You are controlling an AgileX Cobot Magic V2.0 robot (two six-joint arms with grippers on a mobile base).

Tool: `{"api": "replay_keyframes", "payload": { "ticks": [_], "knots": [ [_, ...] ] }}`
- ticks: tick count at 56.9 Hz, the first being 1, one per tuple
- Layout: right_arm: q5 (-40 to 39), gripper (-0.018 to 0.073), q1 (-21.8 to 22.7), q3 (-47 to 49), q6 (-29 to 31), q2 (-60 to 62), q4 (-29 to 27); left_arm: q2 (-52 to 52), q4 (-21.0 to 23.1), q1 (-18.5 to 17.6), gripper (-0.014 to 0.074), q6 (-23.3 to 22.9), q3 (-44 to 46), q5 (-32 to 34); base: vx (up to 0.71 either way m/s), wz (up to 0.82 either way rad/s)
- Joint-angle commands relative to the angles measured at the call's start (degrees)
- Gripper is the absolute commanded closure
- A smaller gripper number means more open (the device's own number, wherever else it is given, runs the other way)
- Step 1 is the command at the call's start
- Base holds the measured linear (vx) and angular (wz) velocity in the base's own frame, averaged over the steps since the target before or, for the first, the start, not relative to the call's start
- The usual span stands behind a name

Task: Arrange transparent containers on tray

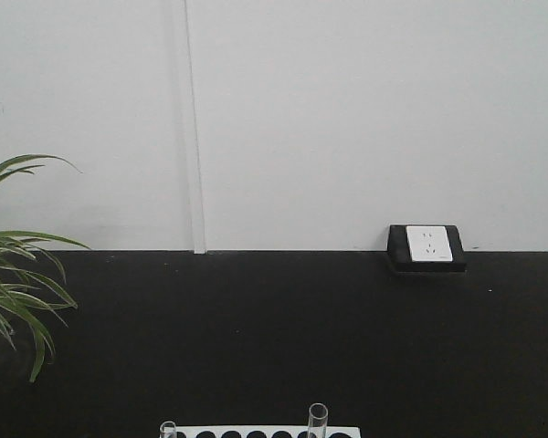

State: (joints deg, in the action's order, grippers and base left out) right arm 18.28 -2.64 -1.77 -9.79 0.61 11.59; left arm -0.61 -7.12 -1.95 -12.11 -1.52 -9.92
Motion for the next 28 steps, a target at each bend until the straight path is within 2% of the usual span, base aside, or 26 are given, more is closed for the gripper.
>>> {"api": "replay_keyframes", "payload": {
  "ticks": [1, 28],
  "knots": [
    [-4.52, 0.0571, 0.19, -0.48, 0.13, 0.40, 0.67, -0.80, 0.13, 0.09, 0.0603, -0.21, -2.07, 4.98, 0.00, 0.00],
    [-4.52, 0.0571, 0.19, -0.48, 0.13, 0.40, 0.67, -0.80, 0.13, 0.09, 0.0603, -0.21, -2.07, 4.98, 0.00, 0.00]
  ]
}}
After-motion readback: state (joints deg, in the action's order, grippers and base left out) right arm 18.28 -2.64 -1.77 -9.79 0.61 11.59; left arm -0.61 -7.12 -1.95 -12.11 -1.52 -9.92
